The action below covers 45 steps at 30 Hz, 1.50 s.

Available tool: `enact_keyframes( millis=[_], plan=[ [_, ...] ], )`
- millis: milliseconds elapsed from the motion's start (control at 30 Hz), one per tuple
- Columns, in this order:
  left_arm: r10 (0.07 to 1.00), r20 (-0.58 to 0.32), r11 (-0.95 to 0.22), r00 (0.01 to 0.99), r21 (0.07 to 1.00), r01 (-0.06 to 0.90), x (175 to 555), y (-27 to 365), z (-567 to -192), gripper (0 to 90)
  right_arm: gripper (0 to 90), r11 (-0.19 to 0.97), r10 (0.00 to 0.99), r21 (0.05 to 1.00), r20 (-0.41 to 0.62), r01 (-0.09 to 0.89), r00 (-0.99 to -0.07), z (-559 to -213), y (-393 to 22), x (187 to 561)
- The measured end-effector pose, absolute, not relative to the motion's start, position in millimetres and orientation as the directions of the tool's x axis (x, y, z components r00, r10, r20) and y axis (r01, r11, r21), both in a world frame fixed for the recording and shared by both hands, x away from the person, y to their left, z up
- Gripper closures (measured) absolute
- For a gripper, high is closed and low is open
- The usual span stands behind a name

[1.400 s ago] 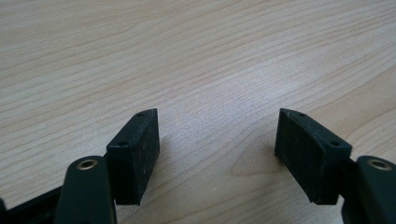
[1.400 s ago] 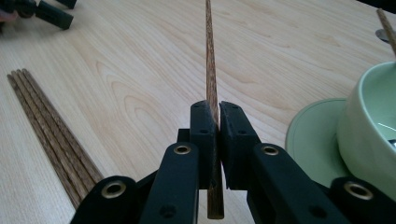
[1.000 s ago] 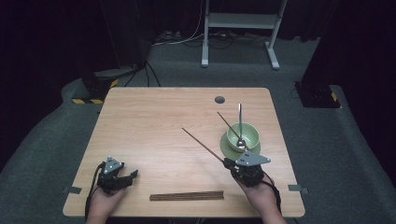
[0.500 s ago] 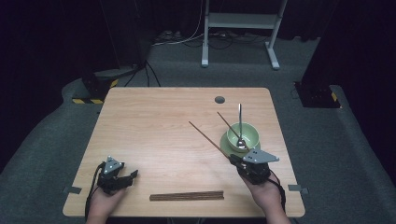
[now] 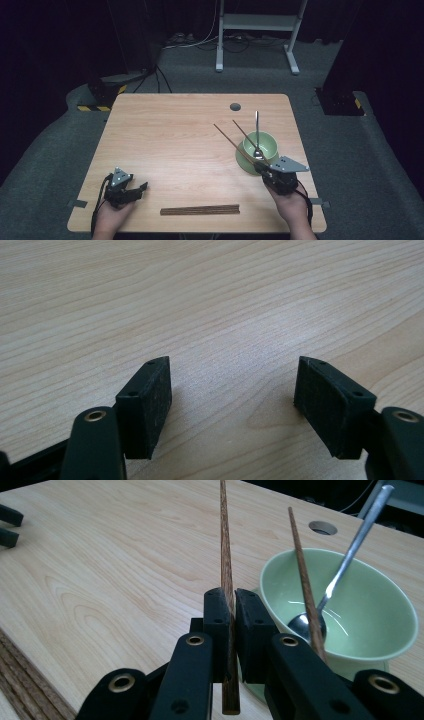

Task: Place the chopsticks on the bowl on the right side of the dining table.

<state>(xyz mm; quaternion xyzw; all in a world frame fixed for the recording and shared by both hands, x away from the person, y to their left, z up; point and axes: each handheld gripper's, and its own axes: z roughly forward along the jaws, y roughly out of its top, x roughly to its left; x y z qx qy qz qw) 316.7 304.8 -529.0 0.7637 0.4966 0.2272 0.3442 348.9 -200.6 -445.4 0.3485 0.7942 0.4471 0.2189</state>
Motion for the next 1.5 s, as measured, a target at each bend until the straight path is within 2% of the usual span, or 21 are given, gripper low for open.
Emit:
enact_keyframes(
  millis=[833,1500],
  plan=[
    [0.915,0.009,-0.273,0.404,0.752,0.6,316,305,-529,31.4,84.6,0.306,0.836,0.84,-0.012,0.448,-0.548,-459,-223,360],
    [0.915,0.006,-0.27,0.404,0.752,0.602,317,305,-529,31.5,84.3,0.327,0.846,0.824,-0.038,0.462,-0.532,-465,-219,363]
  ],
)
